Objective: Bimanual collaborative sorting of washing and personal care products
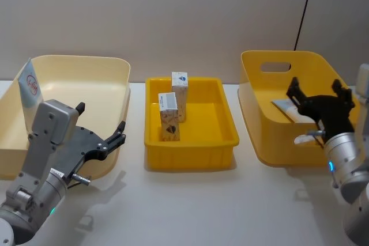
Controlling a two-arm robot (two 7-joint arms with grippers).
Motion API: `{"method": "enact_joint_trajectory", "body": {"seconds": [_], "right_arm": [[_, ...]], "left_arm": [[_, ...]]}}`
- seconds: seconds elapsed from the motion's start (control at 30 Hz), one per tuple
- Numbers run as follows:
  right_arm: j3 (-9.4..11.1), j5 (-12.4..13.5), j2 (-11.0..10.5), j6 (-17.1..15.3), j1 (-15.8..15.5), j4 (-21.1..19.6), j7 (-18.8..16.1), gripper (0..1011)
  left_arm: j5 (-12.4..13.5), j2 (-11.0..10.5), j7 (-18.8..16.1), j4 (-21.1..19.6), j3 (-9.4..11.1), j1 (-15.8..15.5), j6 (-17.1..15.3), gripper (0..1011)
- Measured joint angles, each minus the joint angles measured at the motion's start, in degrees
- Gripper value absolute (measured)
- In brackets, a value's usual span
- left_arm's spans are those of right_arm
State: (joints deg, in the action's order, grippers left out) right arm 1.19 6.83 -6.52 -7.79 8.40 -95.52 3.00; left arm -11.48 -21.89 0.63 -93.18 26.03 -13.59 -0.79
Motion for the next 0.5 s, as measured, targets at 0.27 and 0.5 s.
{"method": "enact_joint_trajectory", "body": {"seconds": [0.27, 0.5], "right_arm": [[-4.80, 3.24, -4.34, 1.96, -3.15, -1.93, -2.33, 1001], [-8.75, 5.97, -7.92, 3.63, -5.71, -3.52, -4.23, 1001]], "left_arm": [[0.00, 0.00, 0.00, 0.00, 0.00, 0.00, 0.00, 1003], [0.00, 0.00, 0.00, 0.00, 0.00, 0.00, 0.00, 1003]]}}
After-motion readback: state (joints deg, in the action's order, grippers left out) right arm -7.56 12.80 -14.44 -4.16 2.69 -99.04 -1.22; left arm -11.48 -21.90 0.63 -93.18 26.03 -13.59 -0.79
